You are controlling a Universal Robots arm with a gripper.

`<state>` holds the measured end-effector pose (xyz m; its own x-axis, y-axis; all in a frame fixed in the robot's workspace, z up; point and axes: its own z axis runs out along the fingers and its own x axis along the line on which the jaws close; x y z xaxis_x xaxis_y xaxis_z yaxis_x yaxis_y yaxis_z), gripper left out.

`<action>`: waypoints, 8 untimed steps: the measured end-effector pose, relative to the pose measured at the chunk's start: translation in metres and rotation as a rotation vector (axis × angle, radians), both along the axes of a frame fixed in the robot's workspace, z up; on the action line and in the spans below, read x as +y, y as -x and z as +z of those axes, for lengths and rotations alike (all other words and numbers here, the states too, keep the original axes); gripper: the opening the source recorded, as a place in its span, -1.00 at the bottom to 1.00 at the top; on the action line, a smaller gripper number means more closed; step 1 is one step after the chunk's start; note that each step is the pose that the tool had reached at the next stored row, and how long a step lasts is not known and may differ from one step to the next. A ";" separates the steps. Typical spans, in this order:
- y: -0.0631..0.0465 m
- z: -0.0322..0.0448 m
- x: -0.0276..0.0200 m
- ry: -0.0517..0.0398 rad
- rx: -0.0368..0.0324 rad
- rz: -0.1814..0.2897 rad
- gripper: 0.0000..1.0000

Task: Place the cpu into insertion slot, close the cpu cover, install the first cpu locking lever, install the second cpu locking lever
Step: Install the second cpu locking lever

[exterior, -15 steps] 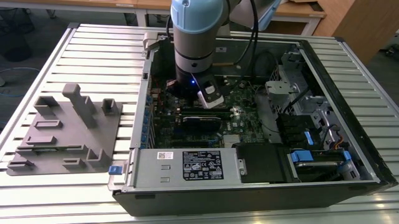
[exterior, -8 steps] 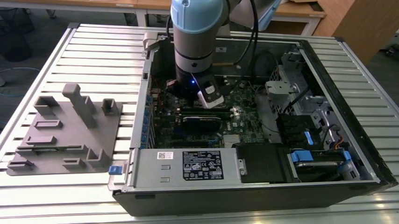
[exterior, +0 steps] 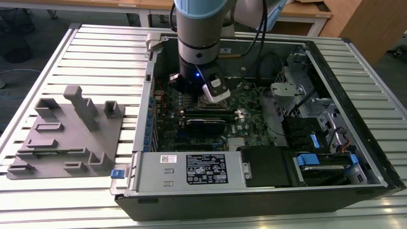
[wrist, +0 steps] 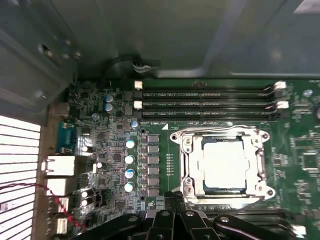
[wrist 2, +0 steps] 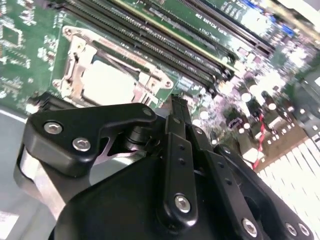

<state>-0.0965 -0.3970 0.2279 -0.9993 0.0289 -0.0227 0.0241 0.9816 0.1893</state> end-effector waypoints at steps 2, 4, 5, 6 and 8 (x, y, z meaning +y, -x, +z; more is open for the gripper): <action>0.000 0.0072 0.0000 0.0000 0.0000 0.000 -0.79; 0.000 0.0135 0.0000 -0.0001 -0.0001 0.000 -0.79; 0.000 0.0162 0.0000 0.0001 0.0001 0.000 -0.79; 0.000 0.0185 0.0000 0.0000 0.0000 0.000 -0.79; 0.000 0.0187 0.0000 -0.0002 -0.0001 0.000 -0.79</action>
<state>-0.0965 -0.3970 0.2466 -0.9993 0.0289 -0.0228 0.0240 0.9816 0.1896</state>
